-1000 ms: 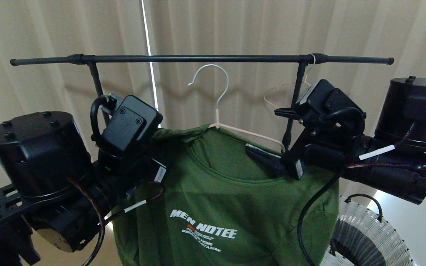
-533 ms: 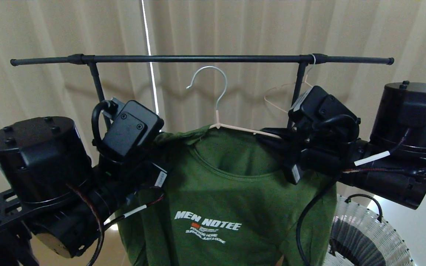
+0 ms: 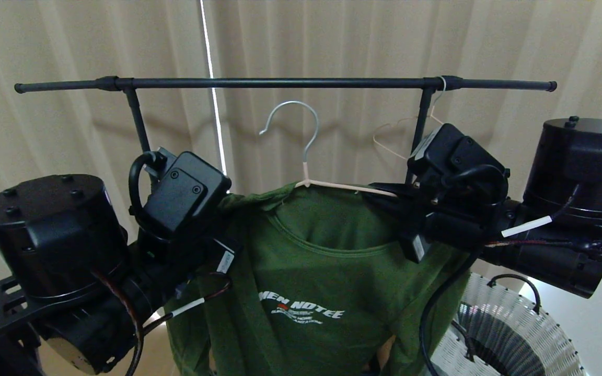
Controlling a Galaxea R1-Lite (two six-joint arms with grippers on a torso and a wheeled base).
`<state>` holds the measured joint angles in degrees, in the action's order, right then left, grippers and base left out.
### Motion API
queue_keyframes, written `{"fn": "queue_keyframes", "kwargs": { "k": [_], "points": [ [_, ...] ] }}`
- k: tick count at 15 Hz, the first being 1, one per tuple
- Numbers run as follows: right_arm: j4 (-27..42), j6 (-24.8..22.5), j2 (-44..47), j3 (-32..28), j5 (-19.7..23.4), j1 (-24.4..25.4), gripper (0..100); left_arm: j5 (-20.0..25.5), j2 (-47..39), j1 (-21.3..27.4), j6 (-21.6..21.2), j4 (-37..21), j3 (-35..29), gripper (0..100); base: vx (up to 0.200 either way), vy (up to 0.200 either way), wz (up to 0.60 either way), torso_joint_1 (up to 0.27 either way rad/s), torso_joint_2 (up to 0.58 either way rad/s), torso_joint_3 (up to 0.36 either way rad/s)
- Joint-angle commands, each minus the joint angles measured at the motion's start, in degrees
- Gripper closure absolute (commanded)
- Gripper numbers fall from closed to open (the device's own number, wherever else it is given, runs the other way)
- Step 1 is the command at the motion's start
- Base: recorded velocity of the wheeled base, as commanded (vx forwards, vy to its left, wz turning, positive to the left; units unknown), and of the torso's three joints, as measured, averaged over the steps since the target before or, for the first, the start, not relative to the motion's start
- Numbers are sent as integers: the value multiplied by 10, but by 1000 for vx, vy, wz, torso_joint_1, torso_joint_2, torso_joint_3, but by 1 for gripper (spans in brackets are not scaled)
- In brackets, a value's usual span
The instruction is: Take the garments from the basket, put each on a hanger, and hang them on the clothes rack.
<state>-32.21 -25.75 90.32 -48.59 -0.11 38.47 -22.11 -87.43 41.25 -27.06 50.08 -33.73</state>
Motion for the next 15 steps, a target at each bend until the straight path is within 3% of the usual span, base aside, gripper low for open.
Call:
{"fn": "queue_keyframes", "kwargs": {
  "k": [1,5,10,15],
  "points": [
    [-1,0,-1,0,-1,0,100,1,9,-1,-7,-1,14,0,0,0,0,0,0,0],
    [0,1,-12,-1,-2,-5,100,4,32,1,1,-1,23,0,0,0,0,0,0,0],
    [-1,3,-37,12,-30,-53,100,21,98,-6,30,-2,72,0,0,0,0,0,0,0],
    [-1,6,-107,61,-28,-88,100,26,81,-42,40,-4,76,0,0,0,0,0,0,0]
  ]
}}
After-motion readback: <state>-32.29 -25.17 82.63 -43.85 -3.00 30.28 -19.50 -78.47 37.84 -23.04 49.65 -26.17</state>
